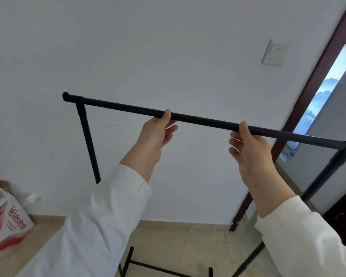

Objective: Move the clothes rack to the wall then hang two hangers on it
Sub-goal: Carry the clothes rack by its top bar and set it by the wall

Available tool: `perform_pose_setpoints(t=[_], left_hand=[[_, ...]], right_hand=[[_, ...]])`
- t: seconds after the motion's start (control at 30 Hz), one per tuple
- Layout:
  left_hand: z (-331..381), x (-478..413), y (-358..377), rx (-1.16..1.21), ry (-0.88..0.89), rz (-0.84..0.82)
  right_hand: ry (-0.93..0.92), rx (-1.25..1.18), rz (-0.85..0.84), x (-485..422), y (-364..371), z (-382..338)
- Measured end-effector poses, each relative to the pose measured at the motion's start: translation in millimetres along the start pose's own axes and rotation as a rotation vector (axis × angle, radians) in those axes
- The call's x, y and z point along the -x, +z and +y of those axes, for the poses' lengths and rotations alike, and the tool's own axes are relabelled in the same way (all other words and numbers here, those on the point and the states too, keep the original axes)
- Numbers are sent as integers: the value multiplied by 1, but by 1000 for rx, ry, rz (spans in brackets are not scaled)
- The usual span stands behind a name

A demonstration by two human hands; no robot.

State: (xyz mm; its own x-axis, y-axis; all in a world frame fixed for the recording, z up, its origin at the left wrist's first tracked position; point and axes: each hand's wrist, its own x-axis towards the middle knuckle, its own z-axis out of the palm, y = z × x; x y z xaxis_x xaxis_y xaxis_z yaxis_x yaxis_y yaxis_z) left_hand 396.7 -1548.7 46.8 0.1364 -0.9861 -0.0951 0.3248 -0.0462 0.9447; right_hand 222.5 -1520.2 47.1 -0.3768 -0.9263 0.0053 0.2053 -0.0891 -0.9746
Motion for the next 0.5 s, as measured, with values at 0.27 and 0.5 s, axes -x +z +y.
perform_pose_setpoints(t=[0.27, 0.5], left_hand=[[9, -47, -22, -23, 6, -2], [14, -90, -34, -16, -10, -17]], right_hand=[[-39, -9, 7, -27, 41, 17], [-62, 11, 52, -53, 75, 28]])
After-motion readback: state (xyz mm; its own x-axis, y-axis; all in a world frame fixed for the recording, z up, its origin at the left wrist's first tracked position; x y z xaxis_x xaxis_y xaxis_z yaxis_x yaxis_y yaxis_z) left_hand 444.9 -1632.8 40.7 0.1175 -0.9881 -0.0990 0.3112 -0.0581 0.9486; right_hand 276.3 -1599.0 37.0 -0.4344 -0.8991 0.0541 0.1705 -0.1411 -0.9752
